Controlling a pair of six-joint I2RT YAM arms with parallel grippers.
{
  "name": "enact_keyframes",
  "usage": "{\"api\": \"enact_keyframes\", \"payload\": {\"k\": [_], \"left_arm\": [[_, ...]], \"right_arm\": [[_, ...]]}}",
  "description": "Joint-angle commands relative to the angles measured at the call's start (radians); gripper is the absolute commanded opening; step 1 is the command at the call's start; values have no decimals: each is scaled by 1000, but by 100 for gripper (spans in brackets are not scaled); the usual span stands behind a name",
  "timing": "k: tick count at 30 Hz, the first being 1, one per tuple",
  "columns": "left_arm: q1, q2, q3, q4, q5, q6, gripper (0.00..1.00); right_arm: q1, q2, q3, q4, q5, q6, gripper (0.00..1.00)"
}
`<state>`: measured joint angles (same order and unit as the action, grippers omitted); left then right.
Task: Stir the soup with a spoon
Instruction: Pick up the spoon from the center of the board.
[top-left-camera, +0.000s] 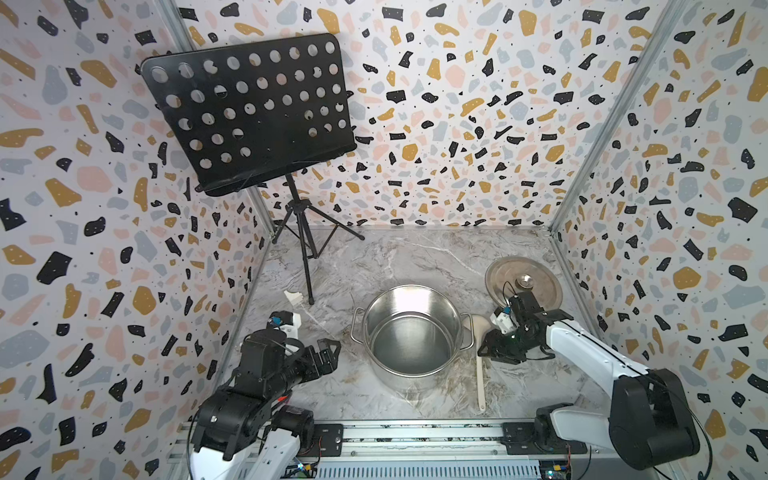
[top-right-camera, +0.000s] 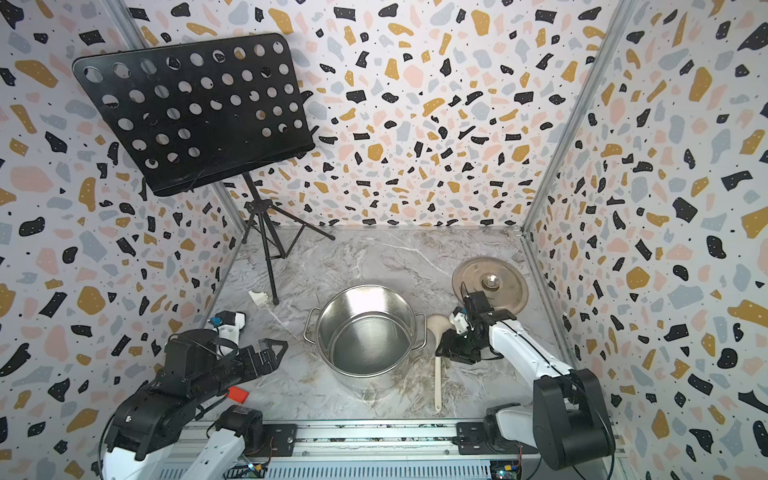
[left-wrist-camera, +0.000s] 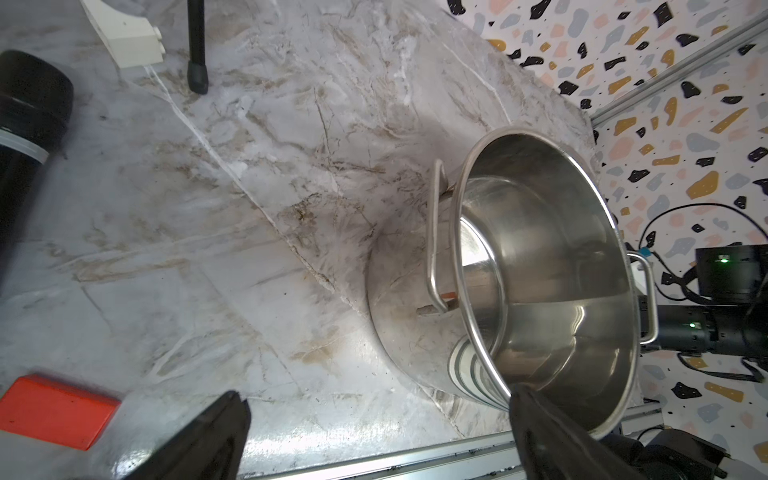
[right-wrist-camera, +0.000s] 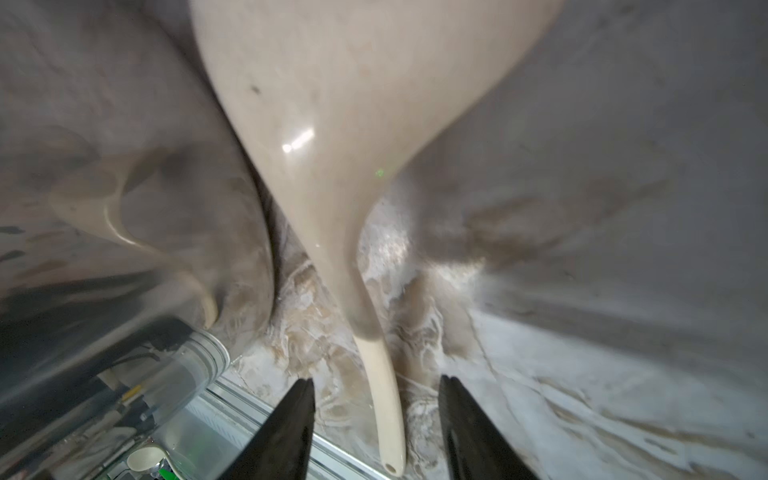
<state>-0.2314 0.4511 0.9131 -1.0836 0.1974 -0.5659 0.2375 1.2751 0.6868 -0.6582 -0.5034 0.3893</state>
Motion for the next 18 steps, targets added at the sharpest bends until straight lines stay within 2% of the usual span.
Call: {"api": "enact_keyframes", "payload": {"k": [1,4,11,18], "left_arm": [[-3,13,76,10,-22,-14,100],[-3,24,118,6,-22,-24,100],[-3,75,212,-10,-10,3,95],[-3,93,239,22,-7,33,91]], "right_arm": [[6,5,-18,109,-42,9,53],[6,44,-44,155,-49,16,51],[6,126,-63,240,-60,17,35],[6,134,-50,231,-36,7,9]]}}
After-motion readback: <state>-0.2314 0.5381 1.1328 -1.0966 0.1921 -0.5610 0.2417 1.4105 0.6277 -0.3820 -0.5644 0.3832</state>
